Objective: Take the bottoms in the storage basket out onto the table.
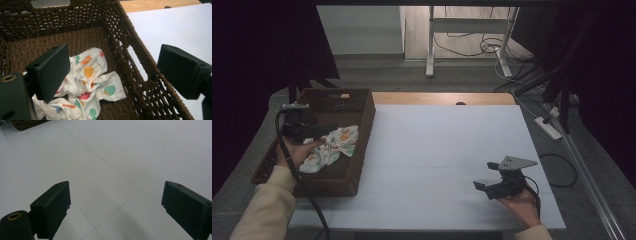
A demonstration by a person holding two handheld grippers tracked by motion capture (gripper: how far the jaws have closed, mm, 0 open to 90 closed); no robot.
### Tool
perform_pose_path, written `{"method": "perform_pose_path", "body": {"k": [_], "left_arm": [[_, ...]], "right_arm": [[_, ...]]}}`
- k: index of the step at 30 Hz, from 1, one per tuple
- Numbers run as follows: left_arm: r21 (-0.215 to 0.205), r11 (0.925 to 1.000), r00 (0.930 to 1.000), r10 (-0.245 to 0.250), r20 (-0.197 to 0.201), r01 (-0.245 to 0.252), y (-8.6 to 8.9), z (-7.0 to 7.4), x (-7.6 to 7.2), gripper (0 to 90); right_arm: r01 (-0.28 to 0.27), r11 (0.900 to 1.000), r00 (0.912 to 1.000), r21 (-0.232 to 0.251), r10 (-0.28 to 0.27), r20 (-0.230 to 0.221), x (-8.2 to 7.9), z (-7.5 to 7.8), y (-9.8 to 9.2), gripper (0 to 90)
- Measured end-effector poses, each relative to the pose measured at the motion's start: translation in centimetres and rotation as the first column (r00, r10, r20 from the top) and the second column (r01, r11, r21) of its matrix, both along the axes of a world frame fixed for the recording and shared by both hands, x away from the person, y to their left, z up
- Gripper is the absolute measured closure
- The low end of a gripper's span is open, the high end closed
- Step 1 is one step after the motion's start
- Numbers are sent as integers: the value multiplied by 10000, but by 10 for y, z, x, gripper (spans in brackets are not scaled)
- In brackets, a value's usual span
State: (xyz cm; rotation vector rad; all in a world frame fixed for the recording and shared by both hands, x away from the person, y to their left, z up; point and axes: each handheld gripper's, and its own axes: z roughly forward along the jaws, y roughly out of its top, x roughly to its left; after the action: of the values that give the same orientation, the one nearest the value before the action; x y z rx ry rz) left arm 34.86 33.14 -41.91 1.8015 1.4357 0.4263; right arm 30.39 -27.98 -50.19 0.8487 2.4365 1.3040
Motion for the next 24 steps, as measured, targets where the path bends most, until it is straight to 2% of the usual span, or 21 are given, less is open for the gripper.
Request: {"method": "perform_pose_path", "body": {"k": [24], "left_arm": [[106,9984,9961,564,-672,-559,14,-16,22,110]], "right_arm": [[-14,10000,10000,-72,14,-1,0,-1,1,89]]}}
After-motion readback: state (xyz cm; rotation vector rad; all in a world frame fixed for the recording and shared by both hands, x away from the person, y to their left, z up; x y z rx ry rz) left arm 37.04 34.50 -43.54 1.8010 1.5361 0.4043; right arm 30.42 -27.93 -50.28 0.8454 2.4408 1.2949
